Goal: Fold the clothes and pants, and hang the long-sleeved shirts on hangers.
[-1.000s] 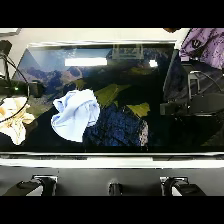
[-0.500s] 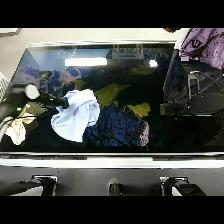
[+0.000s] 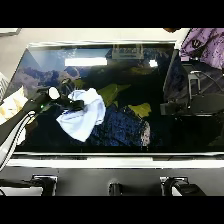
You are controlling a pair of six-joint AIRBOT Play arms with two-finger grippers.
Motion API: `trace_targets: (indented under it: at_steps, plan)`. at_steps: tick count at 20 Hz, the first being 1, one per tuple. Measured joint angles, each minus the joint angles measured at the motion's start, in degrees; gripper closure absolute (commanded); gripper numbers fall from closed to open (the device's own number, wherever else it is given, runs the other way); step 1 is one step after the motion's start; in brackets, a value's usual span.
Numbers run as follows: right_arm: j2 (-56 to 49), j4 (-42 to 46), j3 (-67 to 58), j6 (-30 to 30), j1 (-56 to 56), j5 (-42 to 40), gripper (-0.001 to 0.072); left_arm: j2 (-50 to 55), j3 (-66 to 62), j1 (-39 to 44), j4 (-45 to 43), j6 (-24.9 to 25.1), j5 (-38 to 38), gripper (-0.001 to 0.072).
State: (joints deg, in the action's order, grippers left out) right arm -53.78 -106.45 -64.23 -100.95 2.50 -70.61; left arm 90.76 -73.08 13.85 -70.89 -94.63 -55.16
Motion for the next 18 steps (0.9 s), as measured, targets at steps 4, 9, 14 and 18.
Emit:
trace_targets:
  at_steps: [4,9,14,18]
  plan:
    - [0.7,1.7,0.0,0.1,0.0,-1.7,0.0626,-1.3,-5.1,9.2,13.5,2.0,0.6,0.0692]
    - [1.9,4.3,0.0,0.3,0.0,-5.1,0.0490,1.4,-7.7,24.0,21.6,-2.3,12.2,0.0650]
    - [2.2,10.2,0.0,0.7,-0.6,-5.9,0.0309,5.2,-8.3,25.6,24.0,-6.1,18.4,0.0151]
    - [1.9,9.0,2.7,2.0,-6.6,-4.4,0.0164,1.2,-8.5,14.0,21.8,-3.1,9.5,0.0151]
